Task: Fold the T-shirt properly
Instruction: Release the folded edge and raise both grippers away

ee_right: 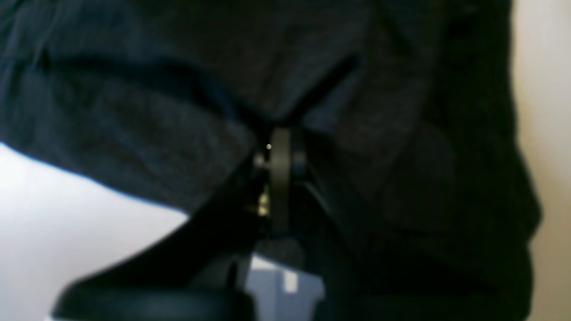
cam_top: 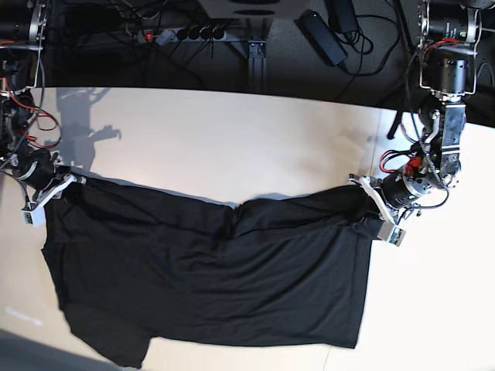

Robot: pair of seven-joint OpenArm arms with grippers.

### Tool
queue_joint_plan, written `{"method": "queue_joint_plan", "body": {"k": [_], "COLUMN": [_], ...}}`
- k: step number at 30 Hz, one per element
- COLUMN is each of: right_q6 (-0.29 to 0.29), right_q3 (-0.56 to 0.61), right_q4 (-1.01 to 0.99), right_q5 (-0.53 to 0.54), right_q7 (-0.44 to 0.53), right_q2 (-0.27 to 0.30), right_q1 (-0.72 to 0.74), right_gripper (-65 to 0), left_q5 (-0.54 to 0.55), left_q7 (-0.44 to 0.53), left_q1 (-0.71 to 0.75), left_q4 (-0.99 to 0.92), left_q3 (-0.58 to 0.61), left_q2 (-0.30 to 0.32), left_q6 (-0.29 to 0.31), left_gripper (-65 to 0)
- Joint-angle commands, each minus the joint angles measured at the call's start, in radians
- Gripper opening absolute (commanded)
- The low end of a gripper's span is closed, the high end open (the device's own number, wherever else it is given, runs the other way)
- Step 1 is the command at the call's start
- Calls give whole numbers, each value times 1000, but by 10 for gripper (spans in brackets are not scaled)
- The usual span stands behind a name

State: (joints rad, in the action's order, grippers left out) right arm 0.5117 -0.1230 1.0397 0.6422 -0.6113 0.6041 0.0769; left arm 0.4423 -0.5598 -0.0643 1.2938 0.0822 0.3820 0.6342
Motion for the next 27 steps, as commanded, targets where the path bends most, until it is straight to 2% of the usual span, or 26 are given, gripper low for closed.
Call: {"method": "queue_joint_plan", "body": {"k": [1, 8, 16, 21, 27], "right_q6": [69, 69, 69, 69, 69], "right_q3": [-5, -140, -329, -368, -369], "right_q4": [22, 194, 286, 291, 304], "right_q5": [-49, 31, 84, 84, 119], "right_q7": [-92, -161, -160, -159, -141], "right_q2": [23, 39, 39, 39, 39], "right_q1": [-41, -257, -472, -542, -536], "right_gripper": [-650, -650, -650, -650, -650], "left_q5": [-5, -5, -5, -5, 33], "left_q7": [-16, -16, -16, -16, -14], "left_q1": [21, 224, 383, 419, 416], "left_q4": [47, 248, 401, 453, 486], "left_q3": [-2, -3, -6, -6, -63], "left_q2": [26, 98, 106, 106, 106], "left_q6": [14, 0, -2, -2, -2], "left_gripper": [-650, -650, -650, -650, -650]}}
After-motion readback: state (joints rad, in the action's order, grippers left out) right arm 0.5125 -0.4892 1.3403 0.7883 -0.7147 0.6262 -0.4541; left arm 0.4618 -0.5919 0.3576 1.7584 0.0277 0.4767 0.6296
